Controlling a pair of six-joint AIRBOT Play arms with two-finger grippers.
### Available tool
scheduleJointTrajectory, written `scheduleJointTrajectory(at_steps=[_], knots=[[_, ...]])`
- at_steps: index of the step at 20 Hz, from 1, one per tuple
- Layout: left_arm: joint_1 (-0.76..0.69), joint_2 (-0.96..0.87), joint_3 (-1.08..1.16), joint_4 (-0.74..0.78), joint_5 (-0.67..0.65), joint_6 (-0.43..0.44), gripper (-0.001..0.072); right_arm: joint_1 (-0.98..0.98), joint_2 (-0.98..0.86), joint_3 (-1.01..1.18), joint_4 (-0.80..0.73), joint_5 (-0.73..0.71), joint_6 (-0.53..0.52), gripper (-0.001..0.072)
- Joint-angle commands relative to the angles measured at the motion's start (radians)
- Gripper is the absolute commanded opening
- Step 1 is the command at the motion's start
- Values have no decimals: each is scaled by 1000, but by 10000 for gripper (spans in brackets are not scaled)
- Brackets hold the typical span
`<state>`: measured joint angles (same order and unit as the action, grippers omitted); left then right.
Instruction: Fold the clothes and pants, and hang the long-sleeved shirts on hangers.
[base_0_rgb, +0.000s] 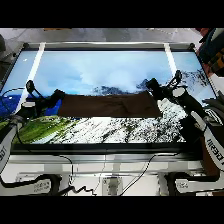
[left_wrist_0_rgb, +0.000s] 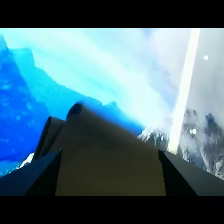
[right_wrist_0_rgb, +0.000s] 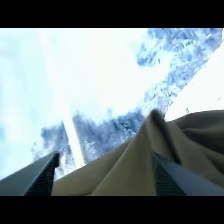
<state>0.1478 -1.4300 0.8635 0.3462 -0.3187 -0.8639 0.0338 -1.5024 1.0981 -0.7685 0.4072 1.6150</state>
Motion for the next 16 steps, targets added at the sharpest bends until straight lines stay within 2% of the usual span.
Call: scheduleJointTrajectory(at_steps=[1, 5, 6, 8, 10, 16], knots=[[24, -9, 23, 107, -84, 0, 704, 1, -26, 20, -109, 63, -16, 643], [156, 6, 26, 175, -279, -27, 694, -12, -26, 20, -150, 205, -16, 623], [185, -2, 32, 211, -344, -35, 686, -7, -26, 20, -151, 222, -17, 622], [227, -41, 58, 314, -484, -112, 647, 7, -26, 20, -147, 243, -49, 623], [238, -97, 87, 365, -590, -117, 647, 30, -26, 20, -147, 251, -72, 623], [135, -202, 109, 308, -622, -116, 647, 144, -26, 20, -145, 166, -91, 625]])
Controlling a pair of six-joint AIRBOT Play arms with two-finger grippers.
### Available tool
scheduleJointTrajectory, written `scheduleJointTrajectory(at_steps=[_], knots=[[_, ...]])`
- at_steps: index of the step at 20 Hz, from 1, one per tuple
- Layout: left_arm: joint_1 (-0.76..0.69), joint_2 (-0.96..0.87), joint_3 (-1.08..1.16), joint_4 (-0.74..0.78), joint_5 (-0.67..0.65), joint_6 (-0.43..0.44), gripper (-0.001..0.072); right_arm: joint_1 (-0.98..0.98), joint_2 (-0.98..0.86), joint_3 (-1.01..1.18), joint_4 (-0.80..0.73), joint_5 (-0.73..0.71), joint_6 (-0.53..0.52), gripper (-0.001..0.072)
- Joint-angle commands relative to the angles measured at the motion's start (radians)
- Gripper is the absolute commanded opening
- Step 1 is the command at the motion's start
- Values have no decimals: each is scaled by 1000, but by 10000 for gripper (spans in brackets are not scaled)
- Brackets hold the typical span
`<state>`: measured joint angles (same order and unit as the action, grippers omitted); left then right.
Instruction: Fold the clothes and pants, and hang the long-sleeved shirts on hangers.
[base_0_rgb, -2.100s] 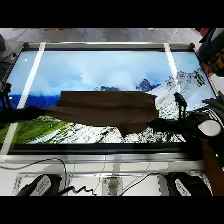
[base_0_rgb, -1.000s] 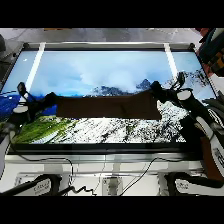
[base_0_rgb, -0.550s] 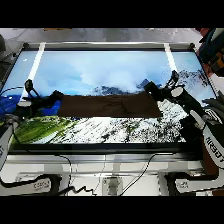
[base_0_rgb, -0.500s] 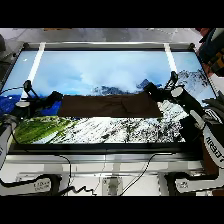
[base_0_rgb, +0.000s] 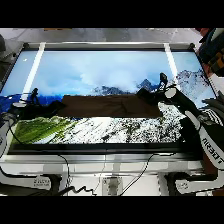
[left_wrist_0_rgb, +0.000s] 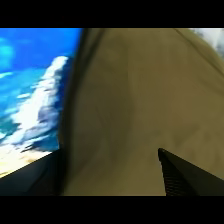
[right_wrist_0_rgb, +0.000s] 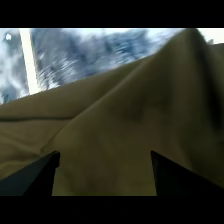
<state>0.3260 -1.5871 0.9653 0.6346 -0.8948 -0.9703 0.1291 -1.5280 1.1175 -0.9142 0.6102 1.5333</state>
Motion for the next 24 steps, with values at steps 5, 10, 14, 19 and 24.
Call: scheduleJointTrajectory(at_steps=[5, 10, 14, 19, 24], knots=[[-108, -63, 26, 15, 26, -10, 29, 138, -1, 0, 1, -48, -9, 558], [-104, 26, 195, 71, -129, -11, 27, 190, -1, 47, 0, -58, -9, 11], [-98, 242, 233, 88, -305, -55, 28, 299, -24, 124, 6, -71, 4, 11], [-87, 520, 233, 91, -421, -100, 29, 514, -130, 247, 74, -77, 22, 10], [-87, 646, 233, 91, -399, -100, 29, 706, -243, 341, 77, -92, 75, 11]])
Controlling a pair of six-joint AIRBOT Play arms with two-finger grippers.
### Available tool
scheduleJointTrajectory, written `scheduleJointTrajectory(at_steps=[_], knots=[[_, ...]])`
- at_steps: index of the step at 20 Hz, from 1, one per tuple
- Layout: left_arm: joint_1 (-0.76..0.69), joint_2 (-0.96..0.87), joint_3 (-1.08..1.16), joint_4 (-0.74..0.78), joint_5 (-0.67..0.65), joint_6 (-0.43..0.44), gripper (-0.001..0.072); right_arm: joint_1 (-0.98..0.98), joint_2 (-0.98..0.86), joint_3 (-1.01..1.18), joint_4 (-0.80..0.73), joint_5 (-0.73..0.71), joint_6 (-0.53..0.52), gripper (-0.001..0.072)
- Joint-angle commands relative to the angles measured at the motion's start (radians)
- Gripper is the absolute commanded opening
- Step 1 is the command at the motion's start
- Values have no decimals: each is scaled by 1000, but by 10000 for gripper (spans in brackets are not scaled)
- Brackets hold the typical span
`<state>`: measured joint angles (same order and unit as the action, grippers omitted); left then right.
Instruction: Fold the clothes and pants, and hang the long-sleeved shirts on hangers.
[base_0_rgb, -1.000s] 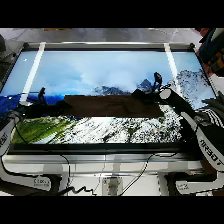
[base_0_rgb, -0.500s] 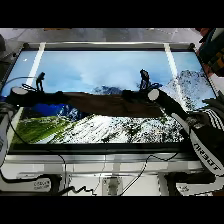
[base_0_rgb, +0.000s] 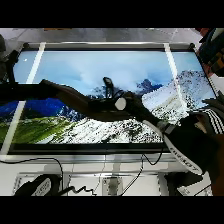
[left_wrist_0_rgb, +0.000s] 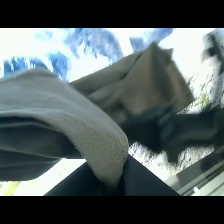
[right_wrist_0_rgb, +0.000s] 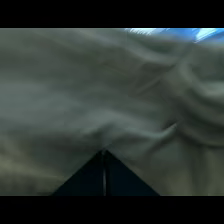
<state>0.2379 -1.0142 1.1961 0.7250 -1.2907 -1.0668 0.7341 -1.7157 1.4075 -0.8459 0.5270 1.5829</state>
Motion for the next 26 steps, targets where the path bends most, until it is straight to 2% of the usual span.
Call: scheduleJointTrajectory(at_steps=[1, 5, 9, 11, 14, 16, 18, 19, 21, 23, 26], knots=[[1, 74, 2, 1, 2, -3, 29, 117, -58, 51, 3, -6, 26, 11], [-43, 43, -10, -8, 14, -4, 29, 50, -32, 51, -151, 133, 25, 11], [-221, -69, -44, -7, 45, -4, 28, -204, 72, 51, -323, 373, 13, 11], [-344, -156, -44, -19, 148, -16, 28, -356, 150, 51, -385, 478, -51, 11], [-528, -311, -44, -130, 399, -27, 27, -565, 251, 51, -390, 588, -164, 11], [-630, -415, -39, -231, 510, -26, 29, -681, 289, 50, -391, 614, -192, 11], [-704, -497, -10, -259, 576, 8, 32, -777, 299, 50, -391, 619, -204, 11], [-727, -525, 14, -263, 593, 11, 118, -819, 296, 49, -391, 627, -211, 11], [-748, -558, 63, -263, 595, 11, 720, -882, 295, 22, -393, 615, -222, 11], [-745, -553, 82, -262, 594, 36, 708, -926, 291, -38, -408, 570, -306, 11], [-708, -523, 84, -262, 584, 35, 708, -968, 257, -159, -376, 531, -328, 10]])
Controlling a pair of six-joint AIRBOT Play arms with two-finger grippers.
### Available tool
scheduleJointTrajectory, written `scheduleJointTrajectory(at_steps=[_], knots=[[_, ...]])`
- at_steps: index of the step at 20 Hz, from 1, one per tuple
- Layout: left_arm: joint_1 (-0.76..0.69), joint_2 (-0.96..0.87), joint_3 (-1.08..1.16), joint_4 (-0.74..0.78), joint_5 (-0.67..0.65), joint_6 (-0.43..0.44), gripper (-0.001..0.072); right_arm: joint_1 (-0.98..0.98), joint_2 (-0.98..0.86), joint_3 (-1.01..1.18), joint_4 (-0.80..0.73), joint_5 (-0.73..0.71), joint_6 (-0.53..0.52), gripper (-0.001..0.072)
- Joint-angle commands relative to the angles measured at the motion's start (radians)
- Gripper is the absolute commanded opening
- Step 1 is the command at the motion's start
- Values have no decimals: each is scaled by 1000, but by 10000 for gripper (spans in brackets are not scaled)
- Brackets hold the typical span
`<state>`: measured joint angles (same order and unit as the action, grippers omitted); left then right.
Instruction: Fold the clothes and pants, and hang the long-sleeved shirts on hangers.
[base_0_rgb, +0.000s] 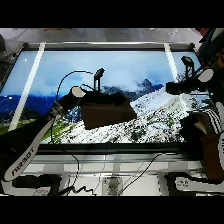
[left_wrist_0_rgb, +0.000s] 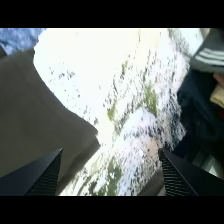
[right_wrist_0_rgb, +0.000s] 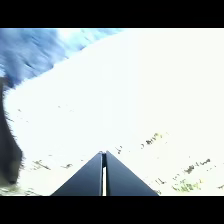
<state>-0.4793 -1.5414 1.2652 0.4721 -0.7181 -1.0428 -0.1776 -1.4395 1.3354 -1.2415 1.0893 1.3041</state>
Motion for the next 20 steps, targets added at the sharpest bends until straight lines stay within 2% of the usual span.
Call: scheduleJointTrajectory(at_steps=[1, 2, 4, 5, 6, 7, 8, 10, 12, 13, 14, 16, 17, 18, 19, 20], knots=[[23, 14, 15, -9, -1, 11, 708, -66, -40, -132, 109, -24, -119, 10], [38, 23, 15, -9, -14, 11, 708, -73, -63, -171, 260, -3, -242, 10], [67, 35, 15, -9, -46, 11, 707, -69, -120, -242, 677, 106, -594, 10], [78, 39, 15, -10, -63, 11, 707, -62, -145, -262, 824, 126, -665, 14], [90, 42, 15, -10, -81, 11, 707, -47, -166, -273, 911, 100, -666, 136], [101, 45, 15, -10, -95, 11, 707, -27, -182, -275, 930, 59, -638, 389], [109, 46, 15, -10, -106, 11, 707, 3, -193, -275, 911, 1, -570, 505], [118, 46, 15, -9, -117, 11, 707, 72, -214, -275, 869, -90, -486, 573], [120, 46, 15, -10, -122, 11, 707, 156, -246, -272, 866, -161, -383, 573], [120, 46, 15, -10, -122, 10, 707, 196, -265, -265, 866, -173, -357, 587], [120, 46, 15, -10, -124, 10, 707, 237, -285, -251, 864, -173, -349, 634], [120, 46, 15, -10, -125, 10, 707, 306, -320, -216, 853, -177, -310, 630], [120, 46, 15, -10, -125, 10, 707, 336, -336, -195, 832, -182, -244, 613], [120, 46, 15, -10, -125, 10, 707, 366, -352, -174, 805, -181, -189, 485], [121, 47, 15, -9, -125, 11, 707, 394, -361, -159, 791, -184, -187, 295], [127, 48, 15, -9, -129, 11, 707, 417, -361, -153, 787, -198, -188, 180]])
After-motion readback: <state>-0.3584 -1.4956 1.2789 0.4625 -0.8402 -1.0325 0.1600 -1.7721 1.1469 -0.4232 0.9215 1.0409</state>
